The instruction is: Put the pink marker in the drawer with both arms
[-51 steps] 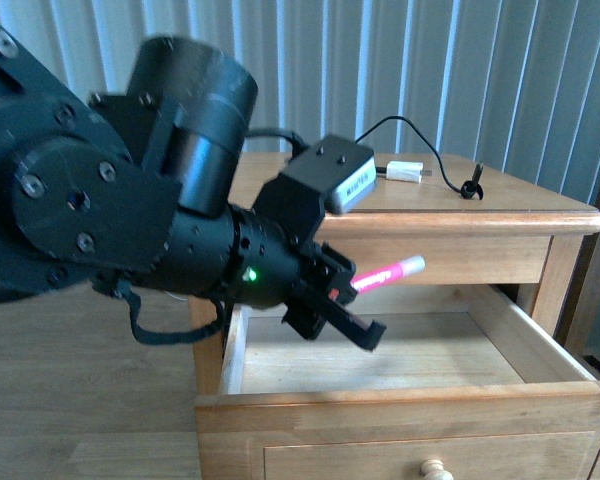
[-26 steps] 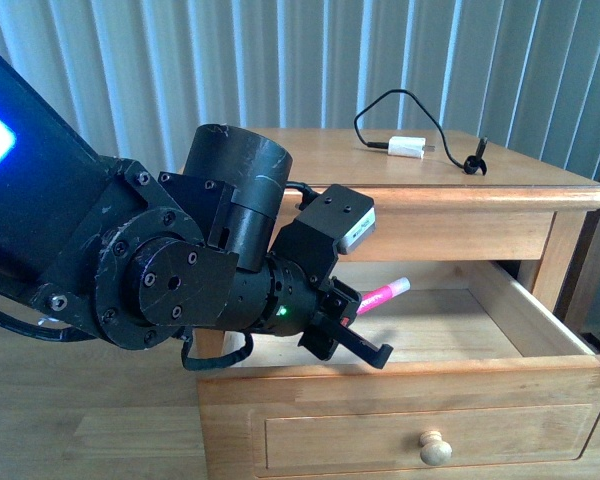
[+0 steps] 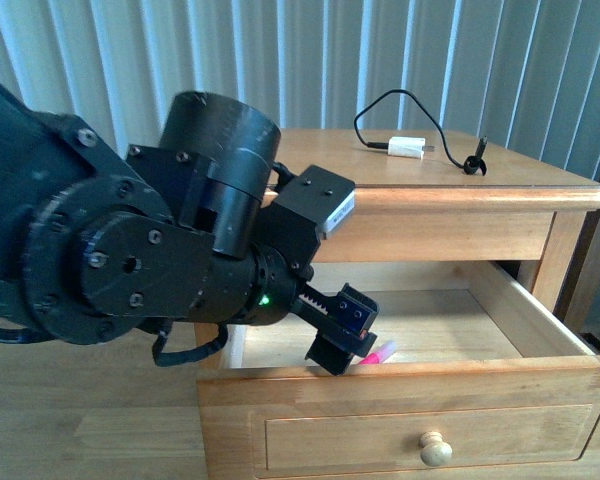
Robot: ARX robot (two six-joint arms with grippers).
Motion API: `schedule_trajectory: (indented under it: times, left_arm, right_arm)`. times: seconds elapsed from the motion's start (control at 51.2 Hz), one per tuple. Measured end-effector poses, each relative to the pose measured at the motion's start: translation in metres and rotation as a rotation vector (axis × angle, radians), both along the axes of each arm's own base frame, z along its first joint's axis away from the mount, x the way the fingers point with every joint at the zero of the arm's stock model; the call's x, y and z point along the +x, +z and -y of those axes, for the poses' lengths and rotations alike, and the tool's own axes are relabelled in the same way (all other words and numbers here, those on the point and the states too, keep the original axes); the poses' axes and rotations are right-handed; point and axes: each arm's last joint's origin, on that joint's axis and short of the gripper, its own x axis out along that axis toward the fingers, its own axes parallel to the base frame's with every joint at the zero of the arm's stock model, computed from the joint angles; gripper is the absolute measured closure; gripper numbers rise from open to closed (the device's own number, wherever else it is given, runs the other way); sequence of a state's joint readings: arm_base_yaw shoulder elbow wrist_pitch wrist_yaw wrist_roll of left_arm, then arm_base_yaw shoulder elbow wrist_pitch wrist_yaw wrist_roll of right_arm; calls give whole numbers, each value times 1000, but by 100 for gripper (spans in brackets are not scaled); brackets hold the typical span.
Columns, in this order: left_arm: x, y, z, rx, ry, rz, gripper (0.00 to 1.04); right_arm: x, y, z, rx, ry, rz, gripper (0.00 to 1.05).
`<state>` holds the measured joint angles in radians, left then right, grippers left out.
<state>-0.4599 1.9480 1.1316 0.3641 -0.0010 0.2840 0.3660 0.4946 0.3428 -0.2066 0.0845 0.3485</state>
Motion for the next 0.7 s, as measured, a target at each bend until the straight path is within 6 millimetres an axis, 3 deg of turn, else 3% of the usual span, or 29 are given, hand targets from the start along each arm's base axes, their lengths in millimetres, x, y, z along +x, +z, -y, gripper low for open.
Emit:
schedule_trajectory:
  times: [0.059,0.215,0.41,0.488,0.527,0.605,0.703]
  left_arm:
    - [-9,11,-6,-24,27,23,4]
    - [-45,53,-38,-111,166,127,6]
    - [-109,92,-99,-250,339,208,6]
    - [-133,99,-114,-298,379,222,6]
    - [-157,99,-124,-330,410,220,6]
    - [-190,90,-139,-370,468,203,6]
    - [-217,77,-154,-400,533,191,6]
  right_arm:
    - [0,0,0,0,0,0,8]
    - [0,0,0,0,0,0,8]
    - [0,0,0,0,0,0,8]
    - [0,0,0,0,0,0,8]
    - [0,0,0,0,0,0,8]
    - [0,0,0,0,0,0,8]
    - [0,0,0,0,0,0,8]
